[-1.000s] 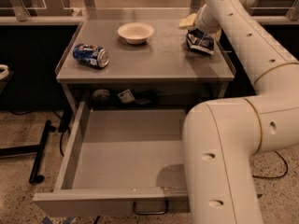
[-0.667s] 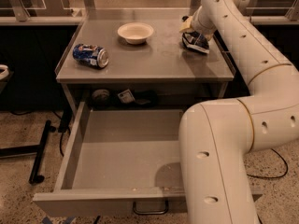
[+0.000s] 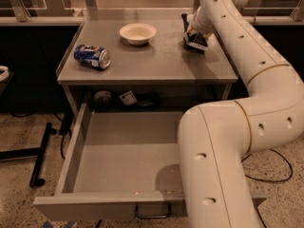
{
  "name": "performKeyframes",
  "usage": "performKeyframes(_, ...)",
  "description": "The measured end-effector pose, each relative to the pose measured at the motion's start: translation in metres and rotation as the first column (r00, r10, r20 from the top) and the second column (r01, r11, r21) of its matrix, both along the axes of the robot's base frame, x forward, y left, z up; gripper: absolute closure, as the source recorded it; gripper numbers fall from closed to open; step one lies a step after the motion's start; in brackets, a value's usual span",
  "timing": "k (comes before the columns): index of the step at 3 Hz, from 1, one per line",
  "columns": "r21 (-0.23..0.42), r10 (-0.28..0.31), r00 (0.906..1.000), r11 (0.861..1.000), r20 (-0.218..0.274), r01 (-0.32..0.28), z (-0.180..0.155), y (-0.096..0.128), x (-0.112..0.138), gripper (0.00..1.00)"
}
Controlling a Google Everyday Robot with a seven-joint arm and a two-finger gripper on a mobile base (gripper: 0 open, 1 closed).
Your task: Place blue chip bag into top drawer
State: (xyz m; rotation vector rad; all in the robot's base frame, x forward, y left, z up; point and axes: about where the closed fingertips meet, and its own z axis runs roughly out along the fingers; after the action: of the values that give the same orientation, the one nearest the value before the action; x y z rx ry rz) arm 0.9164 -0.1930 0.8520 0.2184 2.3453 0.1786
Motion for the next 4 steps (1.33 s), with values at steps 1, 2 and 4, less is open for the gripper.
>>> performKeyframes(1, 0.0, 0.025, 0.9997, 1.0, 0.008, -0.025, 0.006, 0.001, -0.003, 1.0)
performKeyframes(2, 0.002, 0.046, 0.9986, 0.999, 0.024, -0.046, 0.022, -0.011, -0.014, 1.0)
performKeyframes(4, 0.007, 0.159, 0.9822, 0.987, 0.099, -0.161, 0.095, -0.057, -0.113, 1.0)
